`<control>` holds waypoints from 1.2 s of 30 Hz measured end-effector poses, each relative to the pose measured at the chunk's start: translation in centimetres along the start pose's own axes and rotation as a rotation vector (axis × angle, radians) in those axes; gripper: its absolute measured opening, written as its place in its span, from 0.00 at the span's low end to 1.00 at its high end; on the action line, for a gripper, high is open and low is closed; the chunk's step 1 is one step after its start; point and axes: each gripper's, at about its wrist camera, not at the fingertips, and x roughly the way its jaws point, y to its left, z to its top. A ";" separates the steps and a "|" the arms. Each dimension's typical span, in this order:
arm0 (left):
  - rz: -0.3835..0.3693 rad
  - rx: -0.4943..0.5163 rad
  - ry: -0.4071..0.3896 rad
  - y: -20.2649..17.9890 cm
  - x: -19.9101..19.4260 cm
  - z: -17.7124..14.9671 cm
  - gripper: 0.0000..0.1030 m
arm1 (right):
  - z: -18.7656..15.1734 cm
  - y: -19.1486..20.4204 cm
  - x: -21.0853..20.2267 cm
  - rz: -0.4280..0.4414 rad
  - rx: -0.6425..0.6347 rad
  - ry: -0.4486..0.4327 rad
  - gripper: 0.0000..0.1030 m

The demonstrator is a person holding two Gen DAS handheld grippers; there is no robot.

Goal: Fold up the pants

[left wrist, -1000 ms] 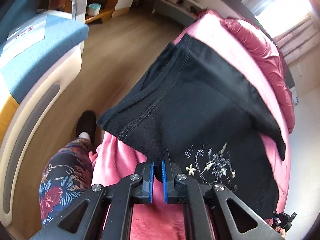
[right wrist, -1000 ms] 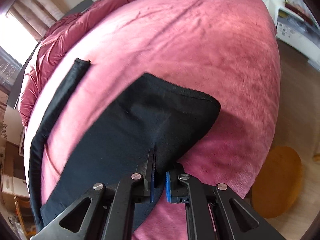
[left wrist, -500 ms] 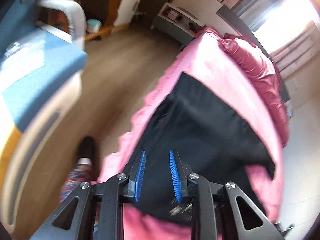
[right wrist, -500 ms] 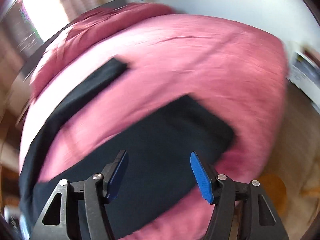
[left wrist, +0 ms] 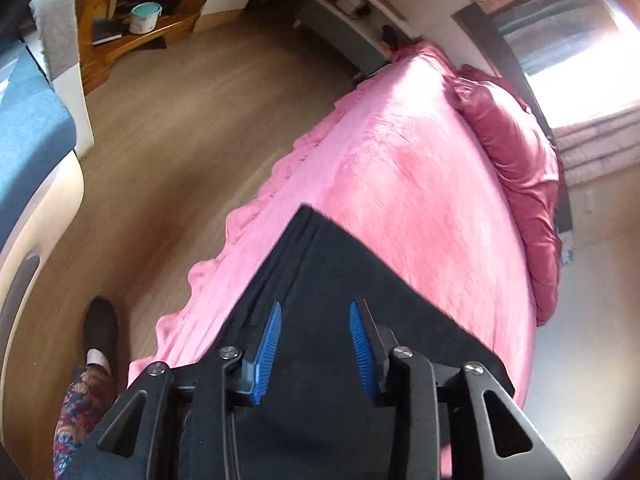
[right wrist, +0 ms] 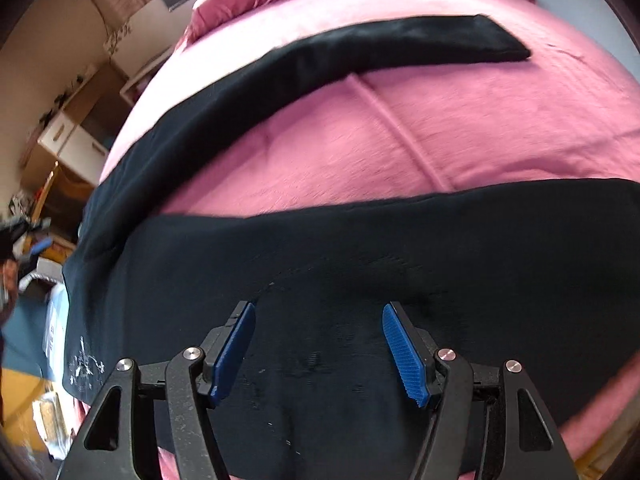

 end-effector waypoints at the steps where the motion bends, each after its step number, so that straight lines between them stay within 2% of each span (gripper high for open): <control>1: 0.006 -0.009 0.001 -0.2 1.1 0.9 0.39 | 0.1 0.1 0.4 -0.002 0.002 0.011 0.66; 7: 0.023 -0.104 0.052 0.3 6.0 3.5 0.41 | -0.1 0.0 2.1 -0.015 0.019 0.046 0.69; 12: 0.053 -0.114 0.056 -0.4 8.8 4.8 0.41 | 0.2 0.4 2.9 -0.031 0.004 0.059 0.76; 14: 0.077 -0.089 0.064 -0.9 9.8 5.1 0.41 | 0.2 0.7 3.3 -0.040 -0.003 0.059 0.77; 18: 0.118 -0.010 0.049 -1.9 10.3 4.9 0.22 | 0.3 1.4 4.5 -0.048 -0.012 0.057 0.80; 20: 0.097 0.015 0.025 -2.2 9.5 4.6 0.14 | 0.4 2.3 5.5 -0.049 -0.019 0.058 0.81; 24: 0.038 0.090 -0.062 -3.4 5.8 3.2 0.10 | 0.4 3.0 6.0 -0.048 -0.032 0.059 0.82; 26: -0.020 0.128 -0.091 -4.4 3.4 2.1 0.10 | 0.3 3.0 5.9 -0.043 -0.029 0.058 0.82; 28: -0.090 0.180 -0.124 -5.4 0.4 0.5 0.10 | 0.3 3.2 5.9 -0.044 -0.032 0.057 0.82; 30: -0.194 0.236 -0.156 -6.2 -3.2 -1.9 0.09 | 0.5 3.8 5.4 -0.047 -0.039 0.050 0.81; 34: -0.356 0.319 -0.183 -6.0 -9.4 -6.9 0.09 | 1.6 4.0 4.4 -0.021 -0.021 0.014 0.77; 36: -0.421 0.354 -0.189 -5.0 -12.2 -9.5 0.08 | 2.8 4.1 3.9 0.012 -0.012 -0.011 0.70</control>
